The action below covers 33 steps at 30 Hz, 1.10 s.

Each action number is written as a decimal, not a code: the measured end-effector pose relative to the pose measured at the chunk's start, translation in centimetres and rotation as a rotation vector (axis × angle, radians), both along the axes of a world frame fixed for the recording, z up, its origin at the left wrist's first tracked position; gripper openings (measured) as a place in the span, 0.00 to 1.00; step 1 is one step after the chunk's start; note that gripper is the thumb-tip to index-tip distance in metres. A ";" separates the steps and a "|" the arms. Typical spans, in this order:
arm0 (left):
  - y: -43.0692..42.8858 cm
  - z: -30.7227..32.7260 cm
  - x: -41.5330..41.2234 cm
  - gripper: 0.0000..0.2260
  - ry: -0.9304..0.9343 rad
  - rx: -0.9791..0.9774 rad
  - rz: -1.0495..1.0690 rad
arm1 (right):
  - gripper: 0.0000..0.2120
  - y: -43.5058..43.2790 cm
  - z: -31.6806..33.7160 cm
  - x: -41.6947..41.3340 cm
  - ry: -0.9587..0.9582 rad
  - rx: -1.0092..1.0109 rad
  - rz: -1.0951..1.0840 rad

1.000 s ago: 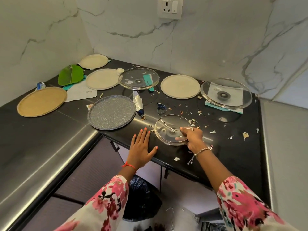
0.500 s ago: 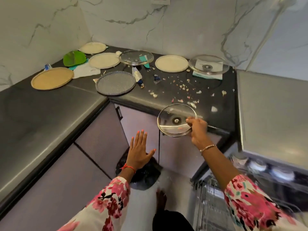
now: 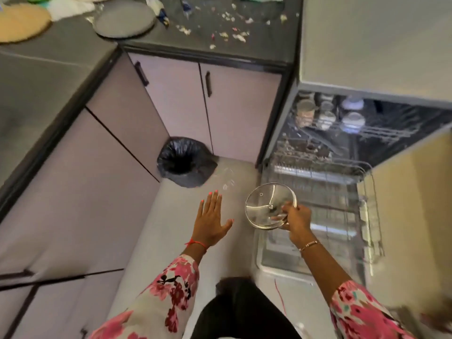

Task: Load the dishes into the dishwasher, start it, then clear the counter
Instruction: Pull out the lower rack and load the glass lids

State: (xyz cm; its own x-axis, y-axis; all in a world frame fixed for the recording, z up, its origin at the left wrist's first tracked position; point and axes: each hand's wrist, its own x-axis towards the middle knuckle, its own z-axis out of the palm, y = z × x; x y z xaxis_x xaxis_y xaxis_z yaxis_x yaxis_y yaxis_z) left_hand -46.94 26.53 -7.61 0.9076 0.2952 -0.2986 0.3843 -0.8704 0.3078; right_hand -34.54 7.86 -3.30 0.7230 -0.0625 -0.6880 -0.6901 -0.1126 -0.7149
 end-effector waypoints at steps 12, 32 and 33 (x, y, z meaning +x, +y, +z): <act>-15.9 -4.3 -0.3 0.34 0.154 -0.042 -0.208 | 0.11 -18.7 -5.3 -4.0 0.044 -0.251 -0.101; -30.0 -20.2 11.7 0.28 0.412 -0.064 -0.286 | 0.13 -28.6 -20.5 11.1 -0.309 -0.587 0.282; -30.1 -21.6 12.2 0.29 0.426 -0.057 -0.298 | 0.12 -28.3 -21.7 11.6 -0.328 -0.595 0.310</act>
State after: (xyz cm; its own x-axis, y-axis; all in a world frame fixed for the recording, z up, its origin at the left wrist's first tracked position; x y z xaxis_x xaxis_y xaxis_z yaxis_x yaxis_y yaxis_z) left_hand -34.77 -3.54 -29.21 0.7443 0.0153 -0.6676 0.2243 -0.9474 0.2284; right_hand -22.90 -20.49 -25.01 0.9302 -0.1171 -0.3478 -0.3258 -0.6996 -0.6359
